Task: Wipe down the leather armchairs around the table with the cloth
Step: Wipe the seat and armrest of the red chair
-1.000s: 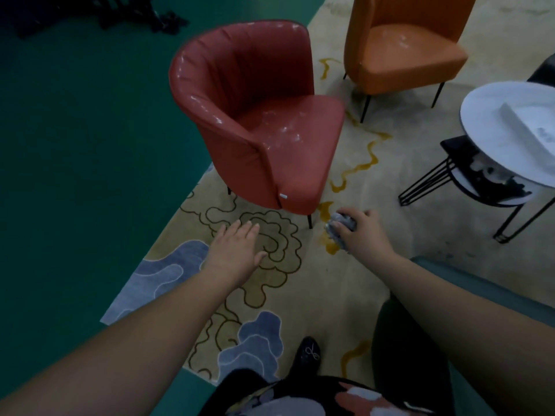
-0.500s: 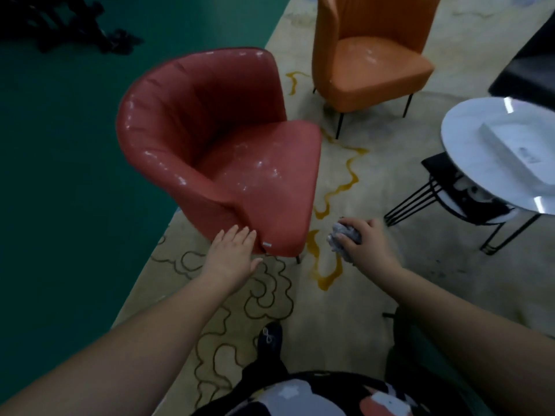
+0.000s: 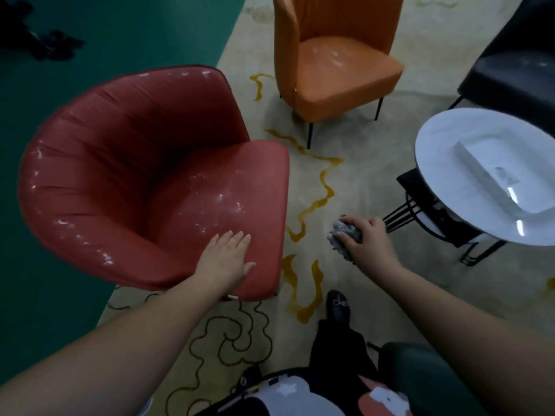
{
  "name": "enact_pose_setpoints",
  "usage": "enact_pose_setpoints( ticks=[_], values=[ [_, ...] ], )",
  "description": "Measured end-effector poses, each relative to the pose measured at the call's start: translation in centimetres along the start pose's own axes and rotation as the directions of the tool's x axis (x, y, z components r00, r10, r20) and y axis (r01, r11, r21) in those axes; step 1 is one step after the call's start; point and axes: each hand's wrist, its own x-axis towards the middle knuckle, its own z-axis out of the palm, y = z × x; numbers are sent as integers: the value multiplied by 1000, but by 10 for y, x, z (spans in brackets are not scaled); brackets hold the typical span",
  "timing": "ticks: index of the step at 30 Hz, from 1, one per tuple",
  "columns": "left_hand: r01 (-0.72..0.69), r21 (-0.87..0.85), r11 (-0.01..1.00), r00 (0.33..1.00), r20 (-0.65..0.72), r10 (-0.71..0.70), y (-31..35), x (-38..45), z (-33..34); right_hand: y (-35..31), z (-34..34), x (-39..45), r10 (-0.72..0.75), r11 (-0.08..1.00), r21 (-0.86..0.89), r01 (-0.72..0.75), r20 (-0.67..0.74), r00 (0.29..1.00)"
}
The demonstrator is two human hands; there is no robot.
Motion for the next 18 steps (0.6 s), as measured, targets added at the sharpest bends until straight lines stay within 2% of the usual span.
enact_pose_setpoints(
  ticks=[4, 10, 18],
  values=[
    [113, -52, 992, 994, 11, -113, 17, 57, -13, 14, -23, 89, -97, 995, -30, 100, 73, 993],
    [341, -204, 918, 940, 80, -331, 40, 101, -22, 23, -43, 196, -252, 961, -74, 268, 176, 952],
    [536, -296, 791, 844, 169, -509, 21, 106, -9, -25, 15, 268, -372, 915, -12, 404, 366, 853]
  ],
)
